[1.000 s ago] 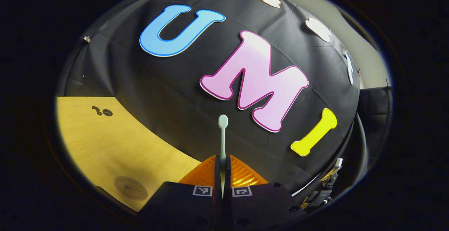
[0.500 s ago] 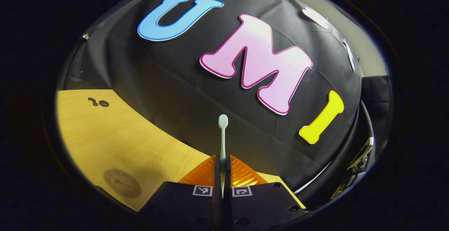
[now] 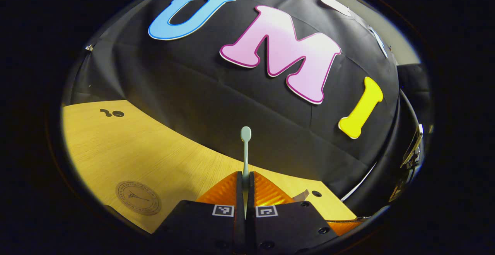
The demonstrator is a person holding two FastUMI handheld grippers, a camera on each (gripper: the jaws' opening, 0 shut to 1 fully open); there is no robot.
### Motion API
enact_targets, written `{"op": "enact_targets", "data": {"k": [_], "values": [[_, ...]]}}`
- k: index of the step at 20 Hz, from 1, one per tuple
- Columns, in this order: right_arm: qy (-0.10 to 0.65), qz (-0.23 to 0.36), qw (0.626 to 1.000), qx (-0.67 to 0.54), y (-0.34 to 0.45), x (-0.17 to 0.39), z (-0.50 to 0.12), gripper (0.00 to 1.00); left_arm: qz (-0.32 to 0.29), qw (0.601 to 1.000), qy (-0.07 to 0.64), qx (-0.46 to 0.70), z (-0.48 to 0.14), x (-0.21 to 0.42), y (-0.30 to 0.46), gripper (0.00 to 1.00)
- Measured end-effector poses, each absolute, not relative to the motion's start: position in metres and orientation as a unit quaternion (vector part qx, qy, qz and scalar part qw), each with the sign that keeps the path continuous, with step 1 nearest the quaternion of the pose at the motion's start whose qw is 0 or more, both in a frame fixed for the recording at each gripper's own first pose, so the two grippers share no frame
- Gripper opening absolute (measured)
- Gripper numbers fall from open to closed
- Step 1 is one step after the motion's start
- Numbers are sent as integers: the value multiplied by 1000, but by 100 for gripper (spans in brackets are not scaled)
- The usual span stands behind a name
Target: Put the toothbrush and toothpaste on the desktop into the cup, then pick up the cup and place it on the coaster on the desktop.
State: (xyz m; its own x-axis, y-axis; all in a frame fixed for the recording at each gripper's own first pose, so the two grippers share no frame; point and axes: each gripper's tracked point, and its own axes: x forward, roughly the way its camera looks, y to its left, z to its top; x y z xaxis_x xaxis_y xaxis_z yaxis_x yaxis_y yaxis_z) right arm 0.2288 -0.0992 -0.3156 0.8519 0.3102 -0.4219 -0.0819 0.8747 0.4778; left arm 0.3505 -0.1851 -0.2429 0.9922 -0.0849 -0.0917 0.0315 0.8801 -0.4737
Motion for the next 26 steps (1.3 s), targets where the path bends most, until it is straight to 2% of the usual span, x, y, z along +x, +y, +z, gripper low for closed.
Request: {"op": "enact_targets", "data": {"k": [7, 14, 16, 17, 18, 19, 20, 21, 22, 23, 24, 25, 26], "values": [[262, 132, 930, 221, -99, 224, -319, 47, -32, 975, 51, -213, -253, 340, -191, 7], [267, 153, 927, 214, -104, 219, -311, 47, -47, 980, 60, -186, -258, 327, -199, 17], [268, 163, 926, 211, -103, 218, -309, 47, -53, 980, 64, -179, -259, 322, -201, 28], [269, 169, 925, 208, -103, 218, -308, 47, -52, 981, 66, -177, -260, 319, -201, 38], [270, 171, 925, 204, -103, 218, -307, 47, -53, 980, 68, -178, -258, 316, -200, 41], [270, 176, 925, 200, -102, 217, -305, 47, -54, 980, 70, -180, -257, 312, -200, 56], [271, 181, 924, 198, -101, 218, -303, 47, -54, 979, 73, -183, -256, 308, -198, 49], [272, 186, 924, 196, -99, 217, -302, 47, -53, 979, 76, -183, -254, 302, -195, 54], [275, 191, 923, 193, -97, 218, -302, 47, -48, 979, 82, -182, -256, 297, -190, 66], [280, 198, 920, 188, -94, 216, -303, 47, -42, 978, 92, -180, -258, 289, -185, 64], [287, 201, 919, 181, -91, 216, -305, 46, -35, 979, 100, -177, -260, 282, -179, 77], [297, 203, 917, 173, -89, 215, -308, 46, -21, 979, 111, -170, -263, 273, -170, 72], [309, 205, 914, 165, -86, 214, -311, 46, -11, 979, 123, -164, -267, 263, -162, 74]]}}
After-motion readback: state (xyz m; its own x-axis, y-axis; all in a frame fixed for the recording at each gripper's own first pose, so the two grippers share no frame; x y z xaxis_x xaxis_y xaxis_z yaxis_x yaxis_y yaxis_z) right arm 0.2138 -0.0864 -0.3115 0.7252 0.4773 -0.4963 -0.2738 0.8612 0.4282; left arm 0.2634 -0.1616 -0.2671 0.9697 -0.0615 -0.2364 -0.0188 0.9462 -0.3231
